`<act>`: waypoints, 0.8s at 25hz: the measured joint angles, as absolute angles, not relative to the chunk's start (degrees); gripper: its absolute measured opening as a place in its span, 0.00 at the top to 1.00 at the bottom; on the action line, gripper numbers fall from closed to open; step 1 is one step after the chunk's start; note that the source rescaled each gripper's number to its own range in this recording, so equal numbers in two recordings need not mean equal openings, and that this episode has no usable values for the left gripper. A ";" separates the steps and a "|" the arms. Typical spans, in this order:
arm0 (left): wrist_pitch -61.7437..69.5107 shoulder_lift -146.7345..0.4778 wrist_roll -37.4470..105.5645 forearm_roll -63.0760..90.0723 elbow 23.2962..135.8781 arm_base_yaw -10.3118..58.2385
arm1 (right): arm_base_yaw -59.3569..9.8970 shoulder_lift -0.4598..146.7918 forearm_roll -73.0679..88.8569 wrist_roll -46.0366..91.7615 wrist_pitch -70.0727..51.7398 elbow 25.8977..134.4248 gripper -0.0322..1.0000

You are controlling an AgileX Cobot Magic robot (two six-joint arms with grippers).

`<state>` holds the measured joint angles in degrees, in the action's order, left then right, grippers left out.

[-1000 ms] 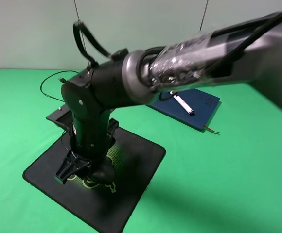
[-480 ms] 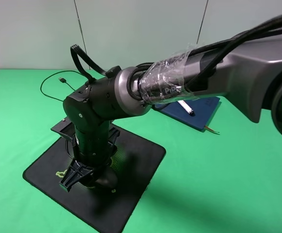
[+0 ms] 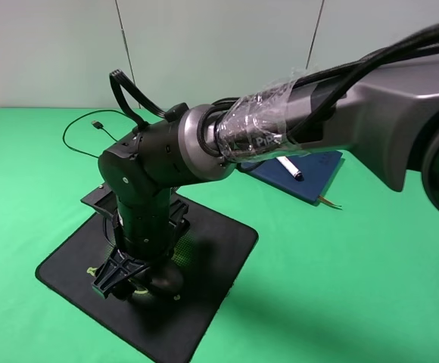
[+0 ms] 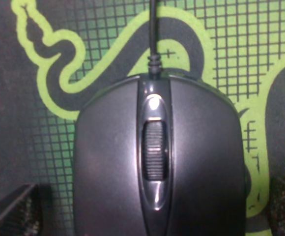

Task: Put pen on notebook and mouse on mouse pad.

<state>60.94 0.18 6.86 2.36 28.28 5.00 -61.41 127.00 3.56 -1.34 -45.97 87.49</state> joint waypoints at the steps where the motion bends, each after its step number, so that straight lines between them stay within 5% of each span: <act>1: 60.94 0.18 6.86 2.36 28.28 5.00 | -61.41 127.00 3.56 -1.39 -46.05 87.49 0.00; 20: 60.94 0.18 6.86 2.36 28.28 5.00 | -61.41 119.49 -0.83 0.00 -68.21 97.20 0.00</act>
